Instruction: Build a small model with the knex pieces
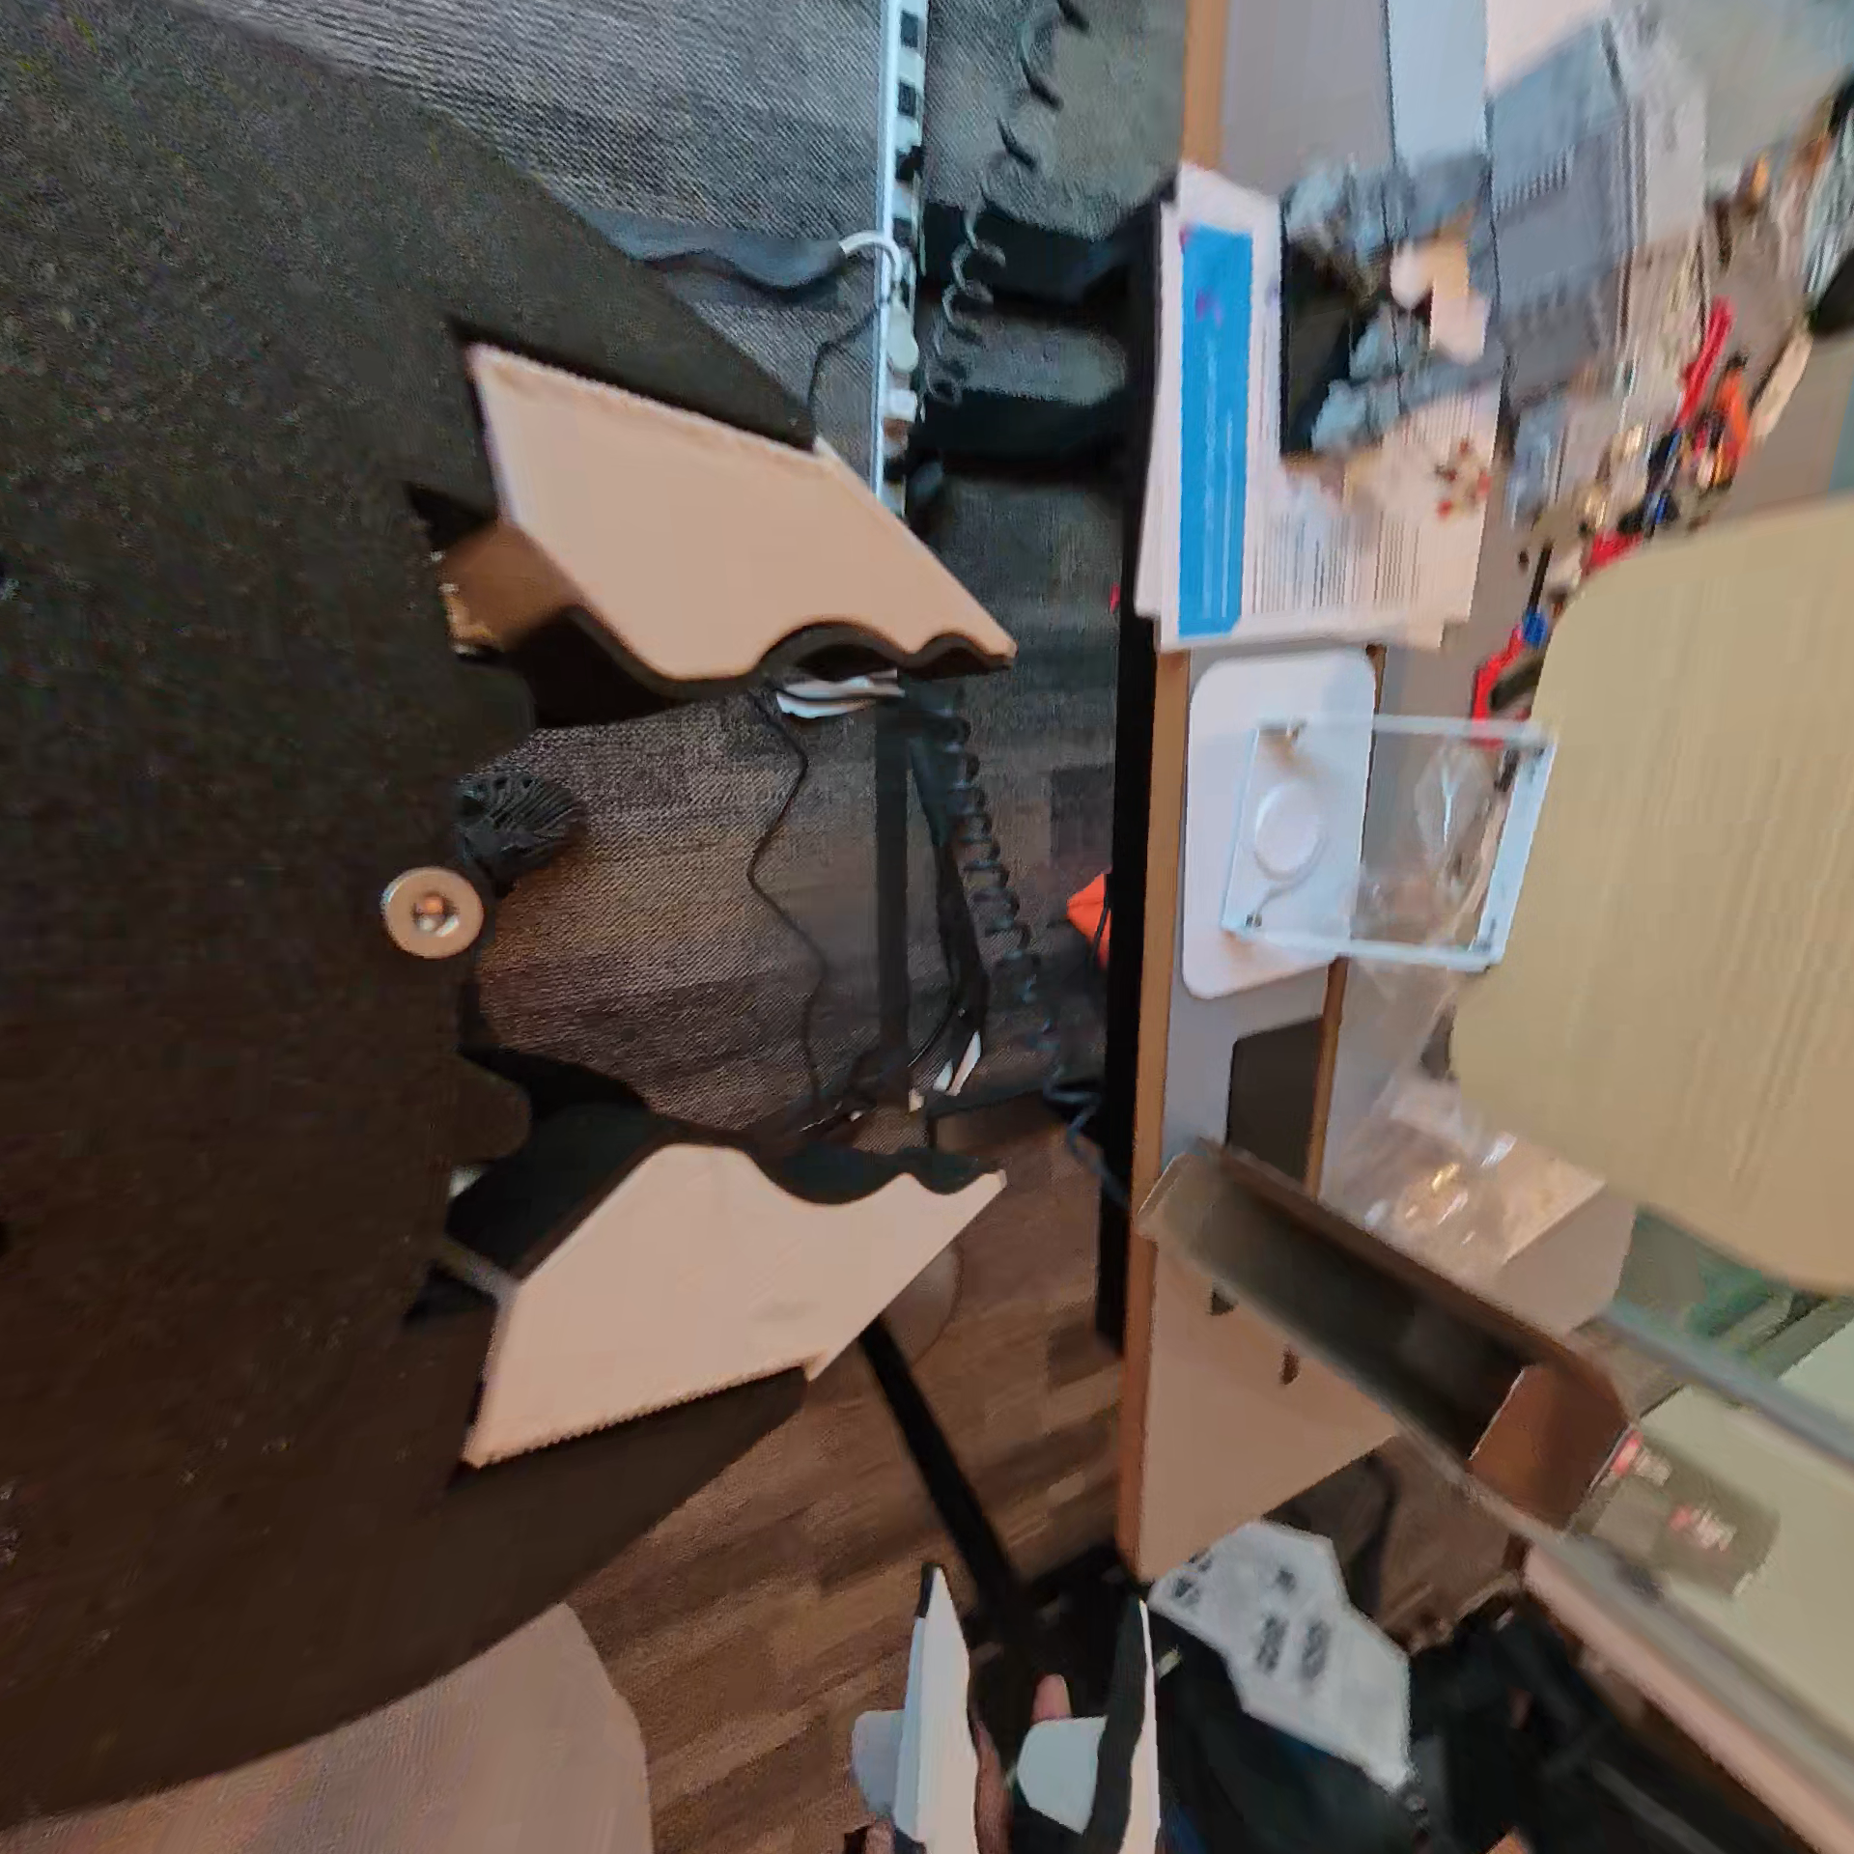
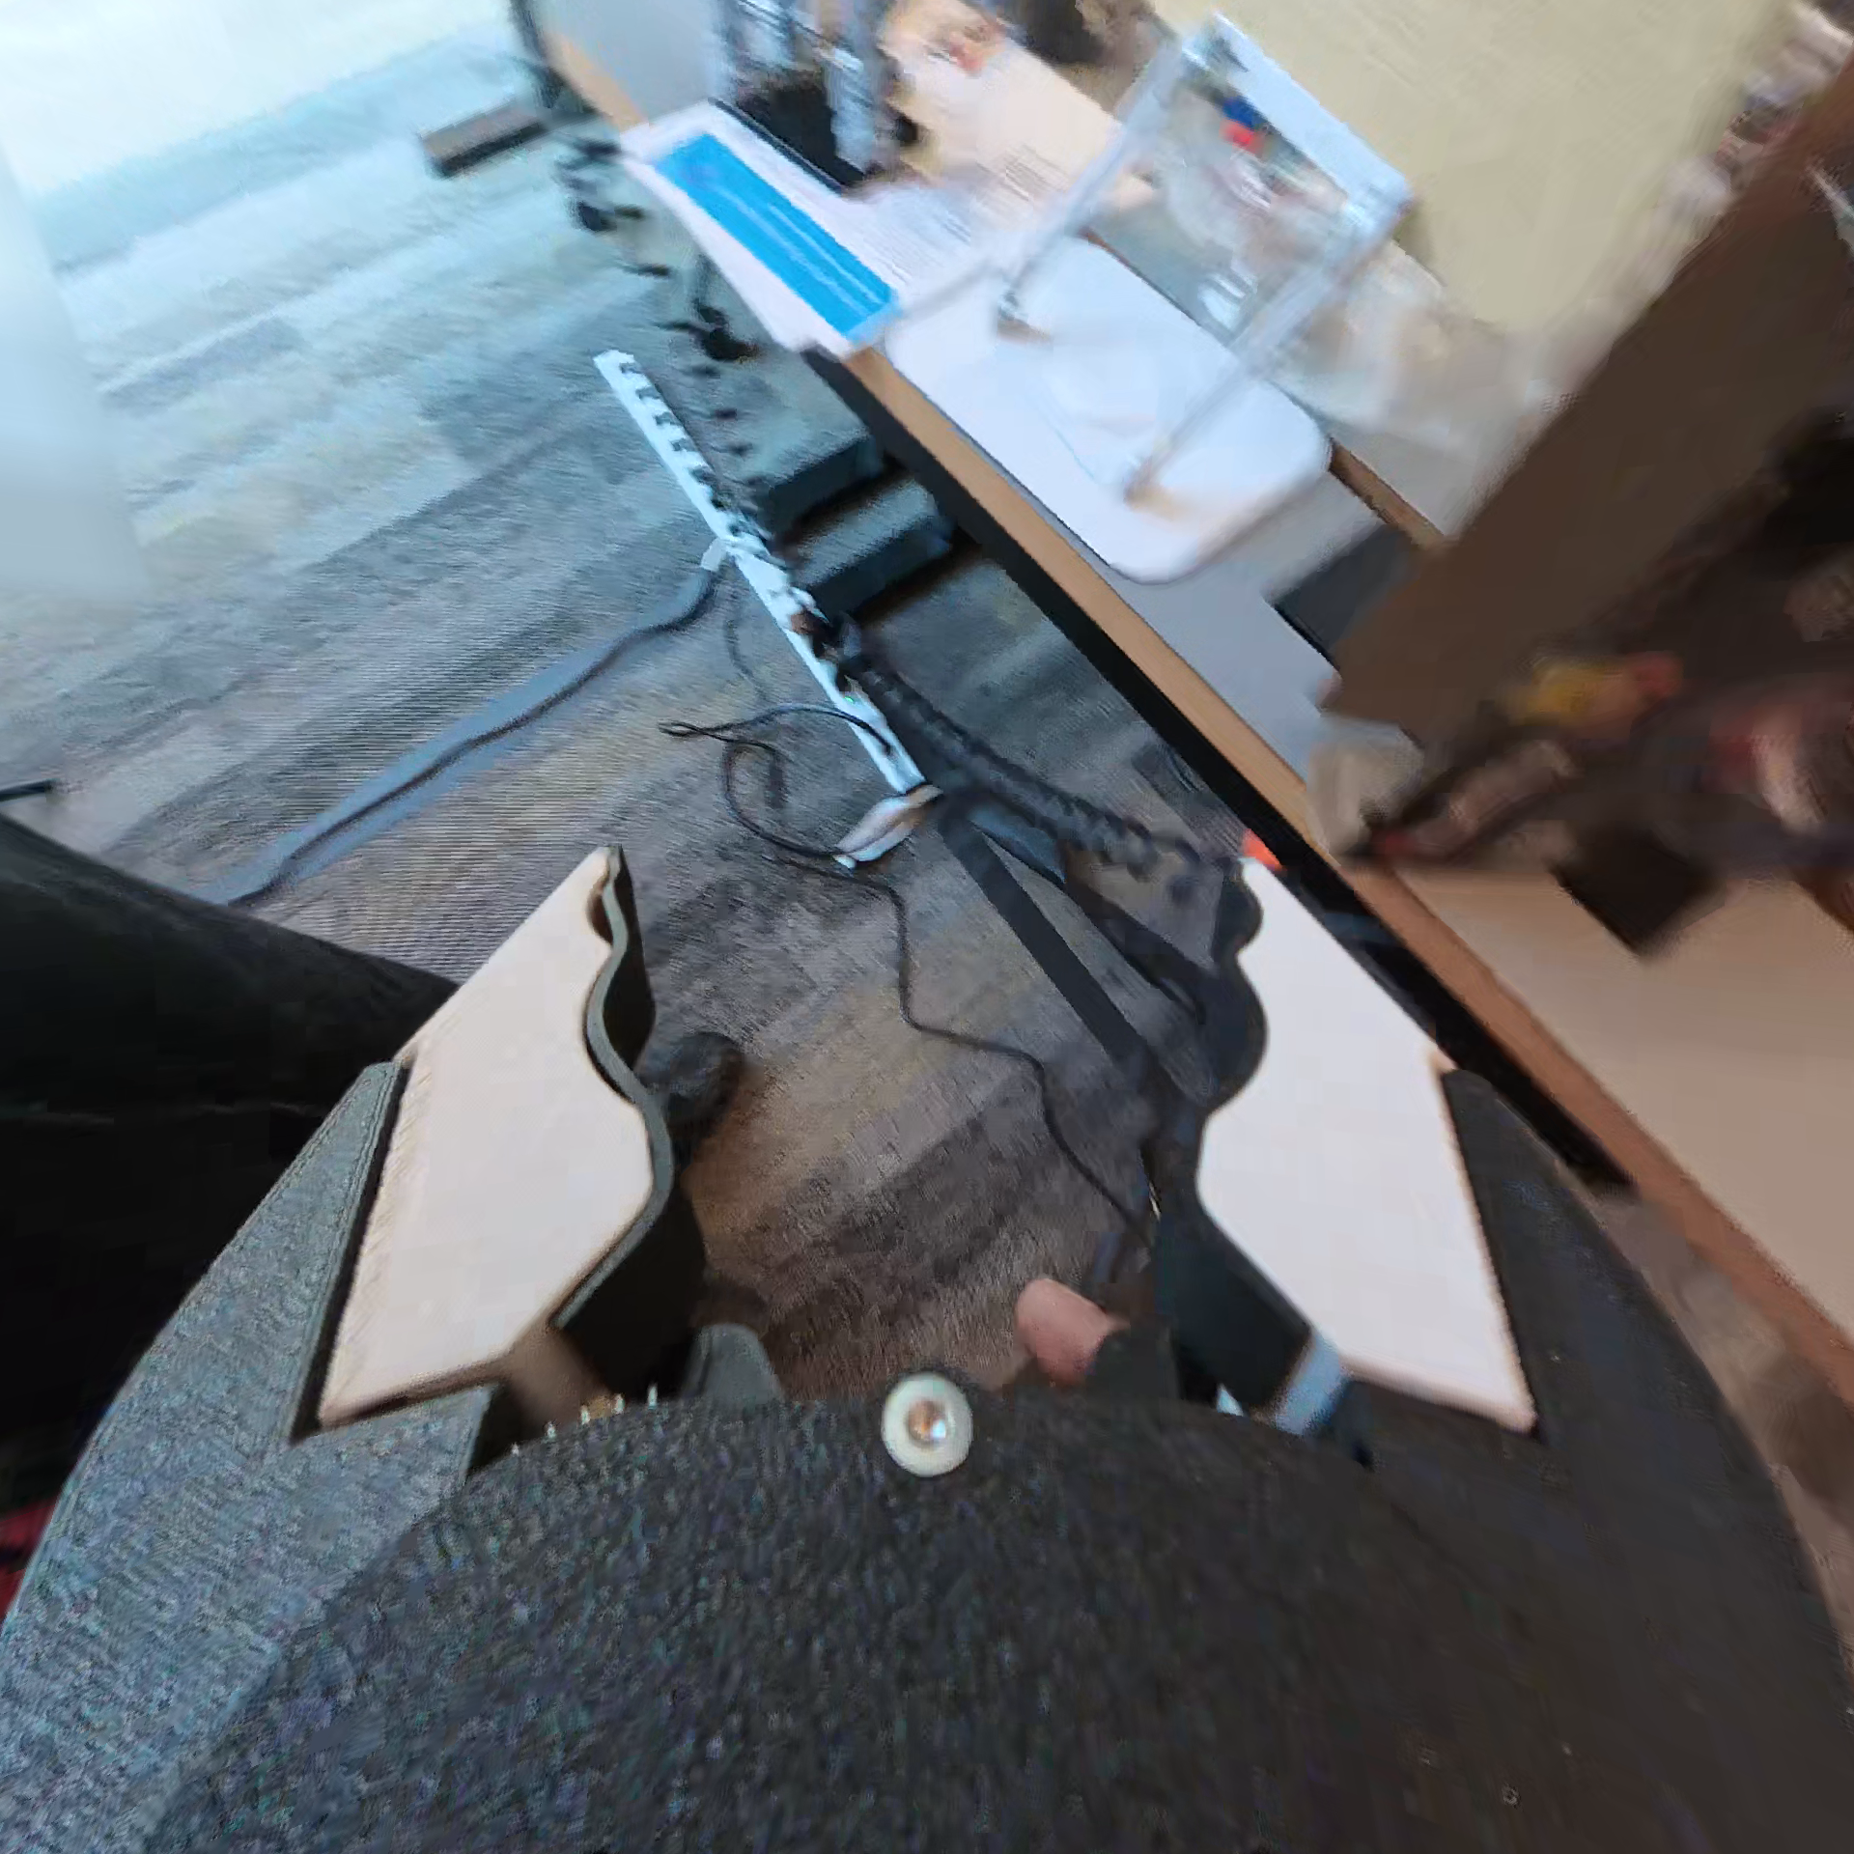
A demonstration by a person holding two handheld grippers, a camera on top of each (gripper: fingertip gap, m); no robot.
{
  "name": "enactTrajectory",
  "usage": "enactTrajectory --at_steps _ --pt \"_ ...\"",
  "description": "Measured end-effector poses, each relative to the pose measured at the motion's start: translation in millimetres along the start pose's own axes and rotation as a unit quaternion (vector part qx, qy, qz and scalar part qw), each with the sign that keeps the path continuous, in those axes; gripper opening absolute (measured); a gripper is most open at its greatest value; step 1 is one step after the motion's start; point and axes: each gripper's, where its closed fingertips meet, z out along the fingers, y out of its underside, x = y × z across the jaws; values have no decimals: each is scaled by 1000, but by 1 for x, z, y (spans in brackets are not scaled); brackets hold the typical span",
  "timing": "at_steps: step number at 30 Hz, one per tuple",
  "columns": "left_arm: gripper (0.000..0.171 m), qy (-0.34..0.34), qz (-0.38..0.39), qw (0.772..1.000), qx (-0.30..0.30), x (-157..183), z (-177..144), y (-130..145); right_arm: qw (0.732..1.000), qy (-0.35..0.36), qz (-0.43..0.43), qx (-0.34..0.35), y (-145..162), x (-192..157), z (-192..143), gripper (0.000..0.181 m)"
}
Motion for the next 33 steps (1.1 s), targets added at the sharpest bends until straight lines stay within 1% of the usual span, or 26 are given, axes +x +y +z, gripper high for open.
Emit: enactTrajectory --at_steps 3,5,6,8,10,12,14,16,17,18,20,22,24,25,27,29,31,32,33 --pt "94 -86 -45 994 51 -46 -32 5 994 -104 -26 37 -71 -48 44 114" --pt "93 -148 -76 983 73 -71 -60 17 983 -168 -59 41 -97 -81 66 116" --pt "92 -179 -89 976 88 -79 -78 22 976 -196 -81 38 -104 -95 76 117" --pt "91 -240 -108 959 110 -83 -120 35 960 -253 -119 28 -111 -119 87 117" --pt "91 -301 -129 938 116 -75 -163 59 940 -305 -149 26 -117 -136 88 118" --pt "89 -364 -150 912 117 -54 -203 91 919 -350 -181 26 -116 -146 86 118" --pt "90 -428 -179 878 116 -19 -235 129 897 -389 -207 25 -108 -148 79 118" --pt "90 -483 -213 840 125 32 -256 164 876 -421 -232 24 -92 -144 68 118" --pt "90 -510 -230 819 131 62 -261 180 866 -436 -244 18 -79 -140 61 118" --pt "91 -533 -249 798 136 94 -263 195 857 -449 -254 9 -65 -134 54 119" --pt "91 -568 -291 756 145 161 -255 227 839 -472 -269 -2 -37 -121 35 120" --pt "92 -578 -350 721 154 226 -233 258 827 -484 -287 -20 -6 -106 19 119" --pt "92 -571 -395 700 170 286 -210 272 820 -495 -284 -42 20 -93 -2 119" --pt "92 -573 -401 694 170 314 -202 275 814 -504 -284 -51 31 -89 -16 119" --pt "92 -592 -395 685 156 365 -195 280 792 -521 -313 -52 52 -85 -39 117" --pt "92 -610 -399 669 145 410 -190 291 765 -534 -357 -42 68 -84 -59 117" --pt "92 -618 -409 650 167 448 -188 298 753 -540 -376 -21 73 -86 -79 117" --pt "92 -618 -412 646 178 464 -187 300 753 -542 -373 -10 72 -86 -91 117" --pt "91 -616 -412 646 183 480 -185 302 755 -544 -366 -1 72 -84 -103 117"
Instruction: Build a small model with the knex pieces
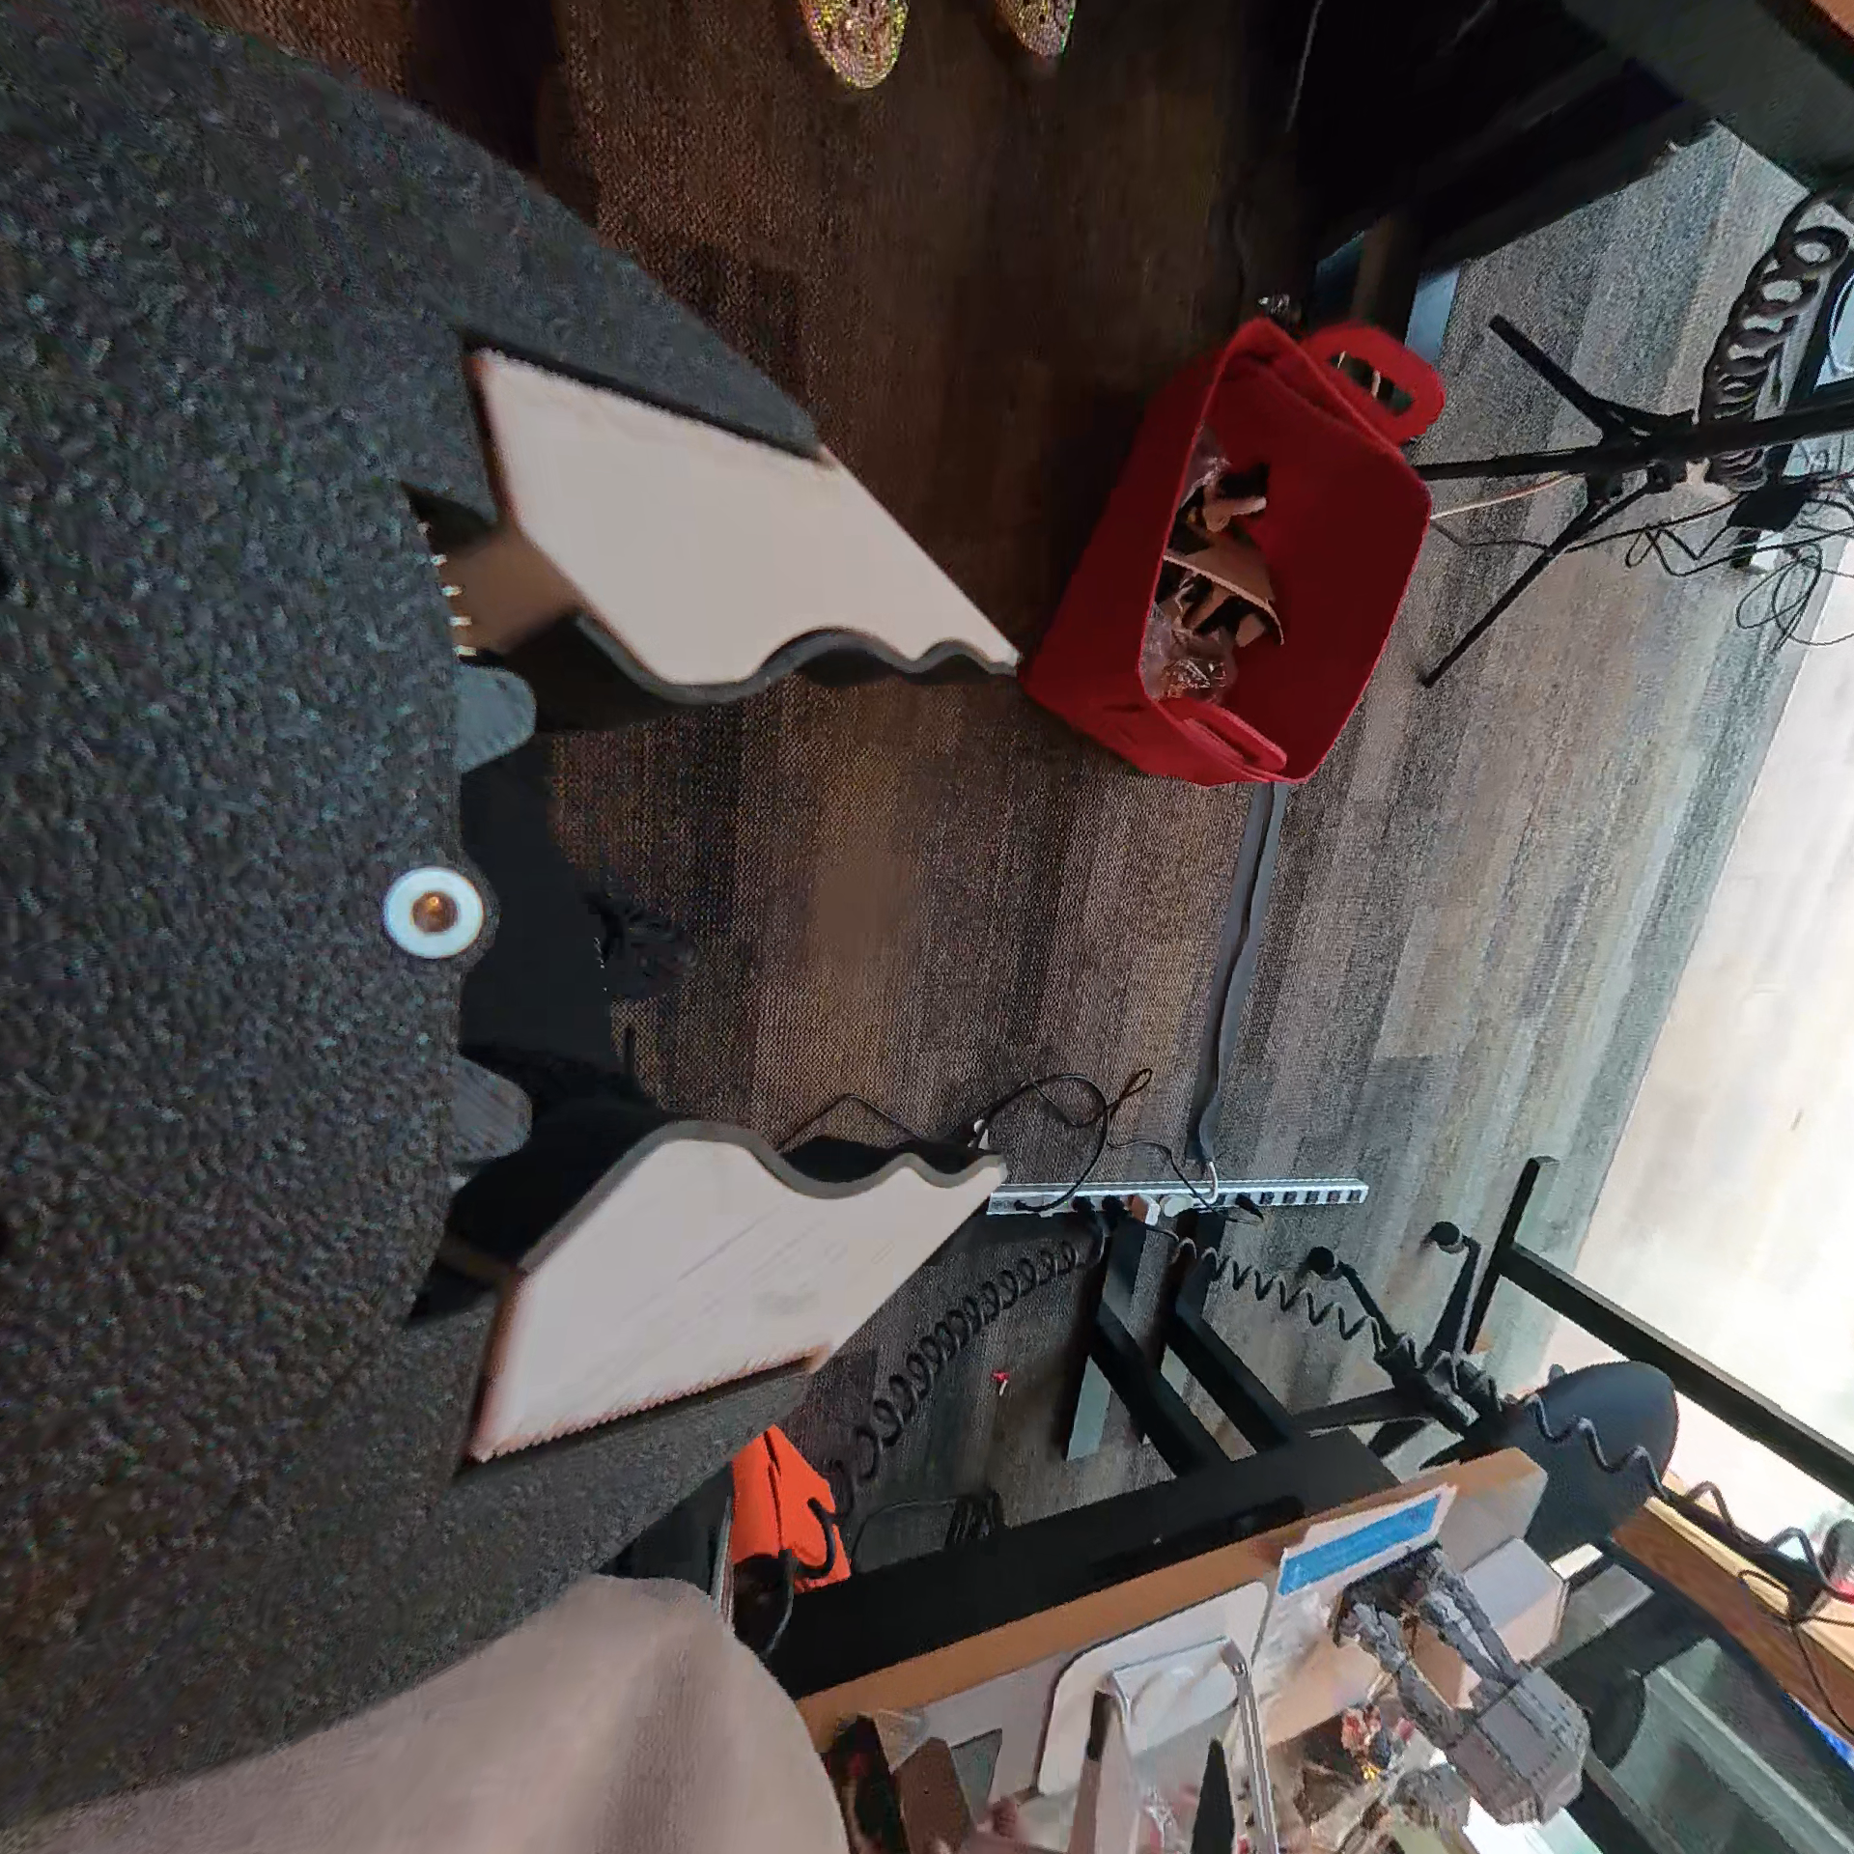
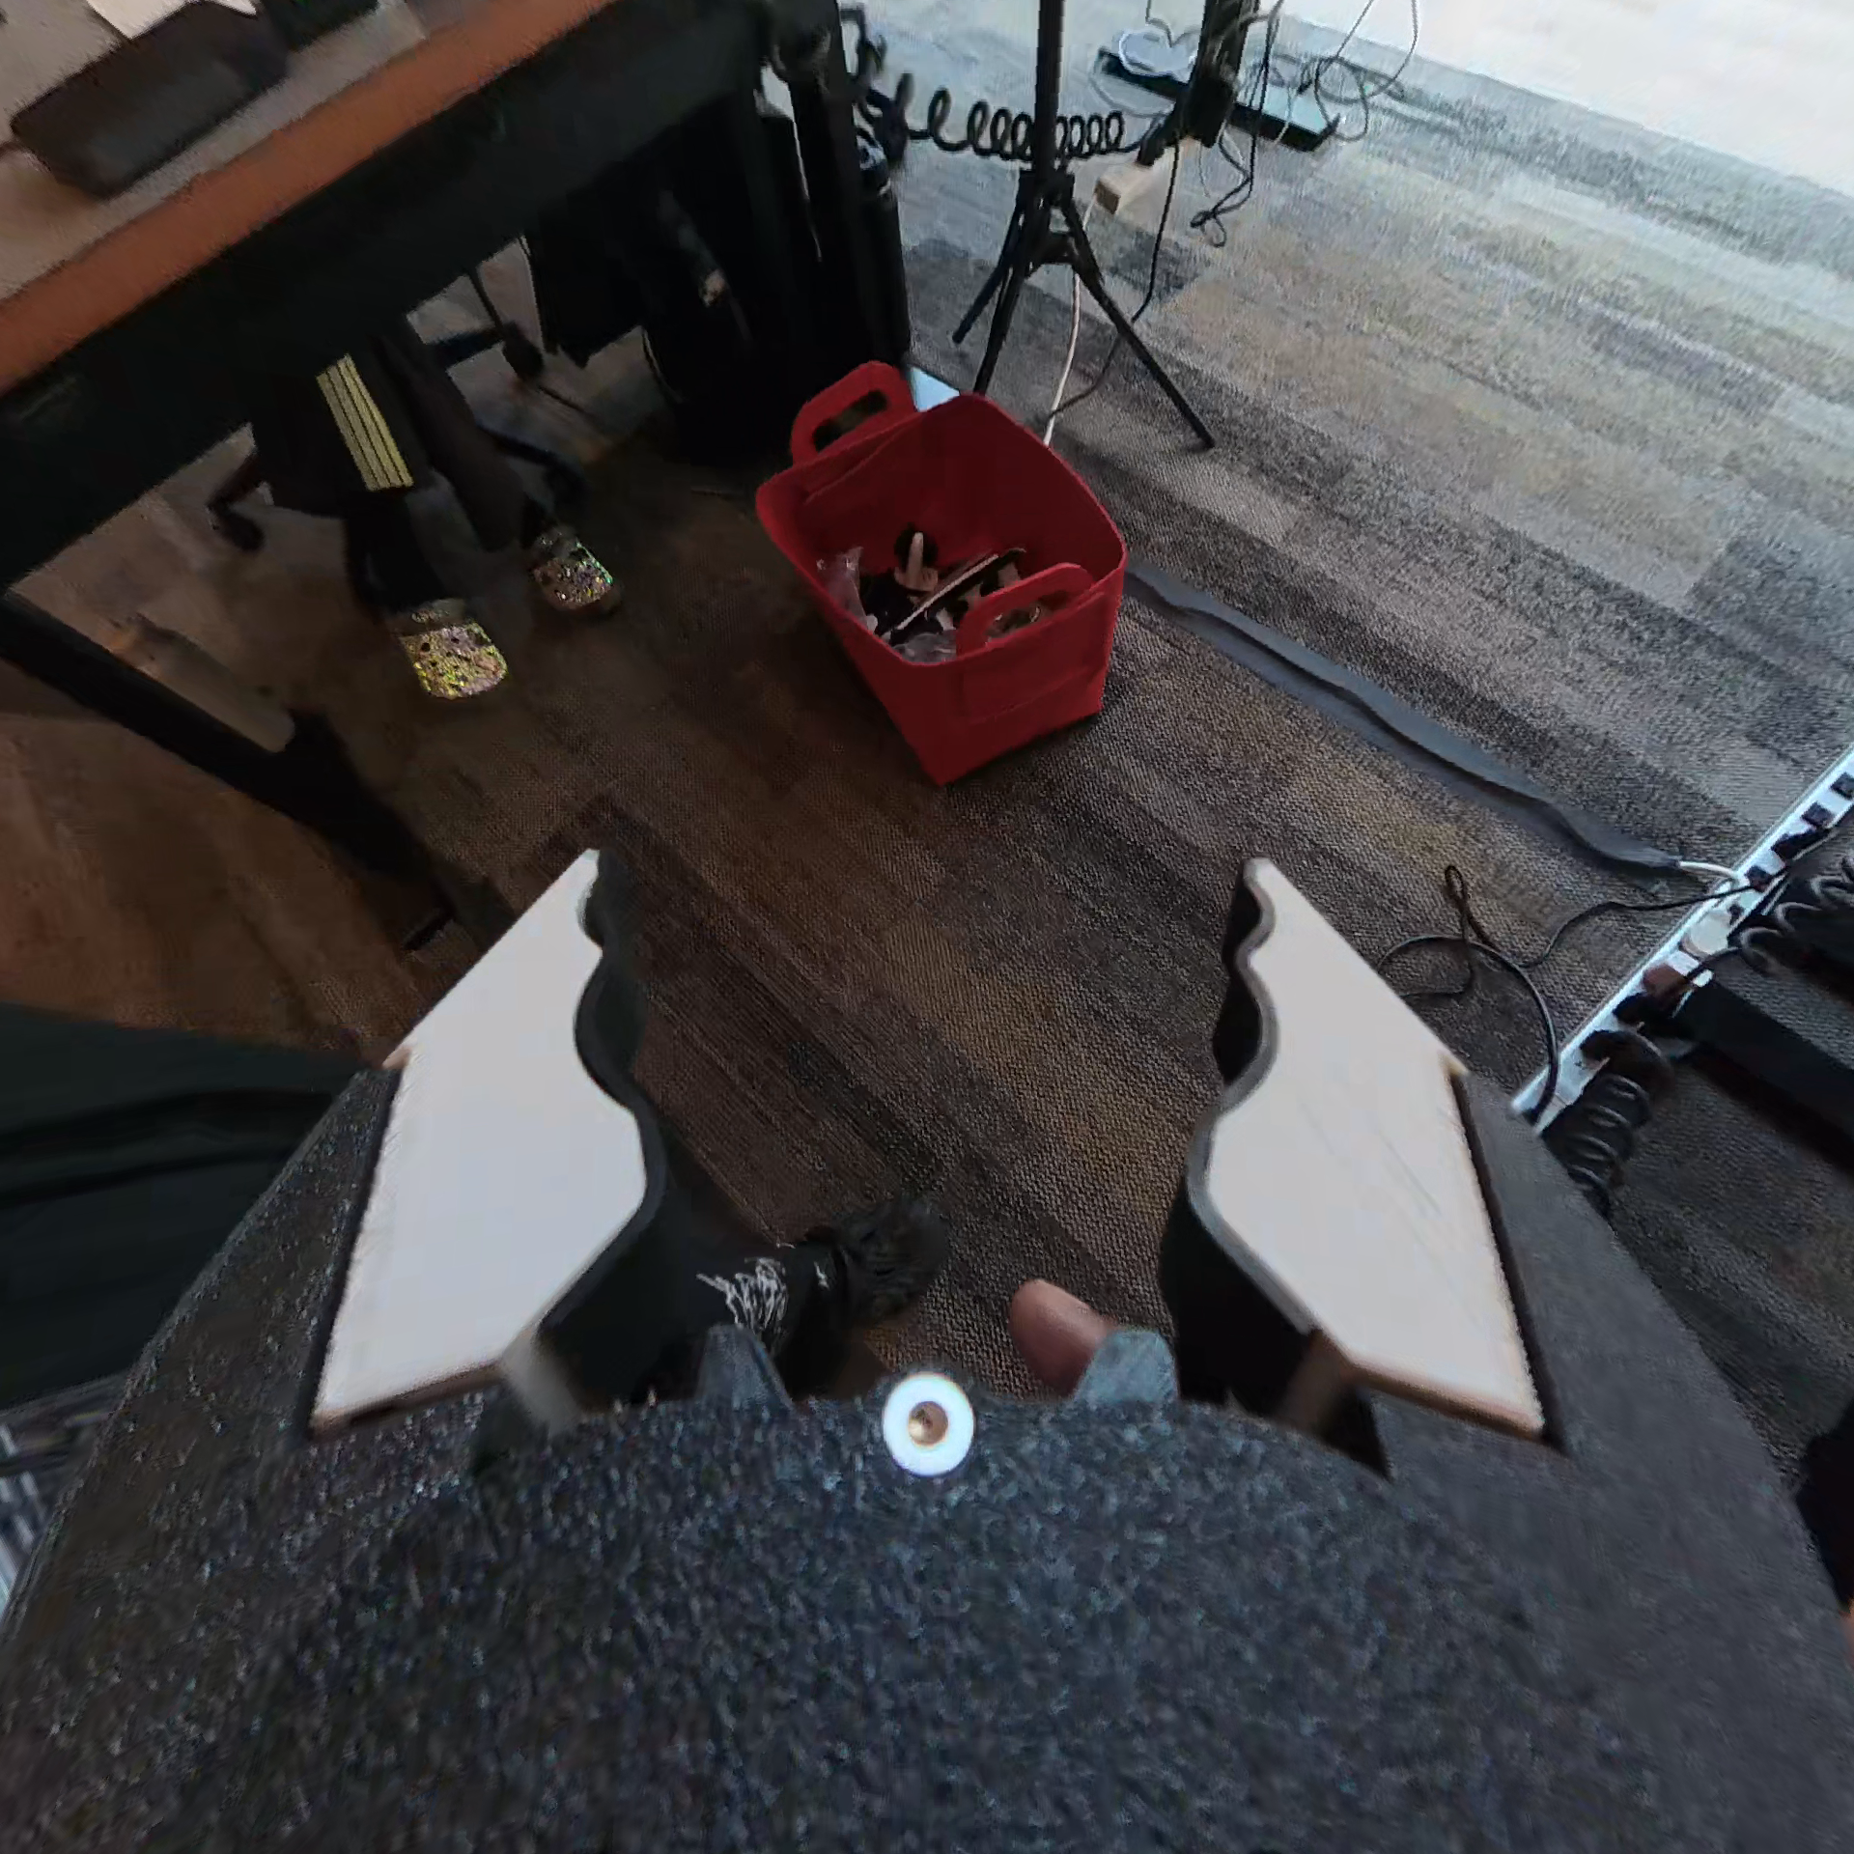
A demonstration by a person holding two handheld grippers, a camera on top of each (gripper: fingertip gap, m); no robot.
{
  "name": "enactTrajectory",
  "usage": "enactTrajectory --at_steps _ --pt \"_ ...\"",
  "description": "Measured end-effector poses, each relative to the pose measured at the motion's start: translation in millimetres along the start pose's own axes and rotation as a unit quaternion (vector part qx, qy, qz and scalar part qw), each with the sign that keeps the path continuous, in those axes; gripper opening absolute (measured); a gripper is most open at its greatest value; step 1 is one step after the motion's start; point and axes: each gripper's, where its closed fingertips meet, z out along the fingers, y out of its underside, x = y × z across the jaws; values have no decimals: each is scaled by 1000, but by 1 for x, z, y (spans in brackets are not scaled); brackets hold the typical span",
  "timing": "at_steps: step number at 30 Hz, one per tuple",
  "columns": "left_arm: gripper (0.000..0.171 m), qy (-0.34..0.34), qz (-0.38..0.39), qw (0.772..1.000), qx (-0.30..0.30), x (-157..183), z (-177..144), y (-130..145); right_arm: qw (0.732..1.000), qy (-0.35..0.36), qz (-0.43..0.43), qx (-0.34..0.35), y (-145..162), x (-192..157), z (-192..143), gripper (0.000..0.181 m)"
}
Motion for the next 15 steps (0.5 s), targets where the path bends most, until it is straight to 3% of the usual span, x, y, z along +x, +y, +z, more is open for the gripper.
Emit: enactTrajectory --at_steps 3,7,11,15 --pt "91 10 24 1000 8 -5 -41 18 1000 11 4 21 5 -38 -23 116" --pt "92 30 45 998 24 -15 -109 54 999 24 17 12 60 -107 -57 117" --pt "92 40 44 998 7 -36 -197 129 998 32 48 -8 137 -197 -102 116" --pt "91 35 11 999 -22 -61 -280 196 997 31 68 -29 191 -277 -153 107"
